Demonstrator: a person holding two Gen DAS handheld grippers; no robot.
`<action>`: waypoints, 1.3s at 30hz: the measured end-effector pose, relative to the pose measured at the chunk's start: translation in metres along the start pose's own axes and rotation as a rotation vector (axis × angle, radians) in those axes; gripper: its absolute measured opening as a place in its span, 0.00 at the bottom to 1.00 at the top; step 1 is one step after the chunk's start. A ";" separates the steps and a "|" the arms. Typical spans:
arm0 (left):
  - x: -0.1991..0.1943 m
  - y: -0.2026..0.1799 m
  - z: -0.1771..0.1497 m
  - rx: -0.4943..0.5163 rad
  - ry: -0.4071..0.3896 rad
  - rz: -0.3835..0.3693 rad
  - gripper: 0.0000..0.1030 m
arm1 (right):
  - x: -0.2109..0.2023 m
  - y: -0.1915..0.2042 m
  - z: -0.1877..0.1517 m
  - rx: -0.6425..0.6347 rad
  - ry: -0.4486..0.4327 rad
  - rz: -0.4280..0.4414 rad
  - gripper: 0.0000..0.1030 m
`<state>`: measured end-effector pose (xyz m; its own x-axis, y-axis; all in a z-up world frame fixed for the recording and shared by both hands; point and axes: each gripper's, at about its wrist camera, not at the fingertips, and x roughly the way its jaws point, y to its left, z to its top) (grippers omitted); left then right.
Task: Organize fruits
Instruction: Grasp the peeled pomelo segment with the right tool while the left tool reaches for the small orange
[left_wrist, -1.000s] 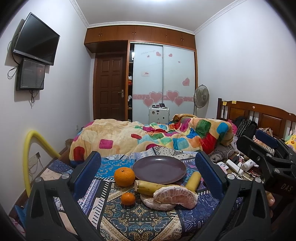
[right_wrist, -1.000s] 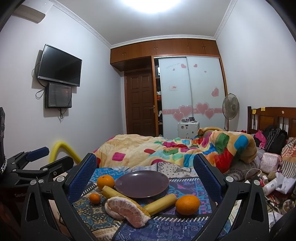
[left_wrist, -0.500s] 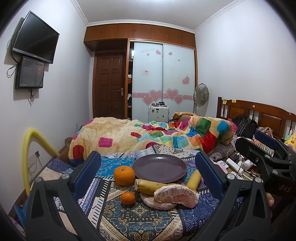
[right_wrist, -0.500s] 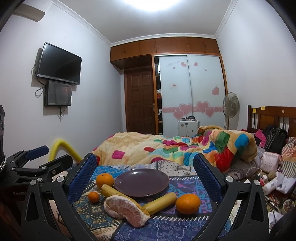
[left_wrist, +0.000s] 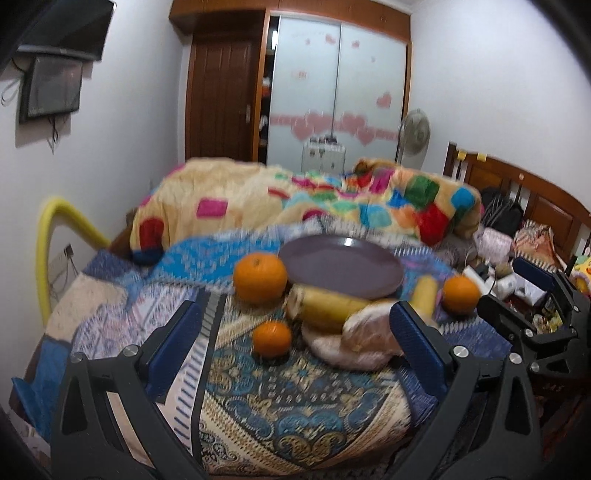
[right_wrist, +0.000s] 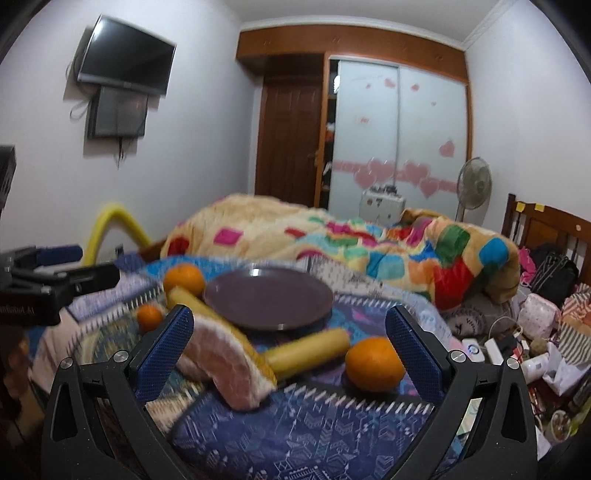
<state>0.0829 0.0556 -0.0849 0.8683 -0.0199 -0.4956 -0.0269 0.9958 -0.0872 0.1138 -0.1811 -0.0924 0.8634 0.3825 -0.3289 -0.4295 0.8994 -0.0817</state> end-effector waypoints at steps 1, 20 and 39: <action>0.004 0.002 -0.003 -0.002 0.020 -0.001 0.99 | 0.004 0.001 -0.003 -0.005 0.020 0.012 0.96; 0.049 0.037 -0.036 0.019 0.239 0.021 0.74 | 0.070 0.012 -0.014 -0.056 0.273 0.255 0.81; 0.069 0.020 -0.026 0.076 0.246 0.001 0.72 | 0.079 0.011 -0.007 -0.072 0.332 0.390 0.34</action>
<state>0.1291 0.0722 -0.1435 0.7218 -0.0308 -0.6914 0.0173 0.9995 -0.0264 0.1754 -0.1422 -0.1255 0.5098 0.5883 -0.6278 -0.7302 0.6817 0.0458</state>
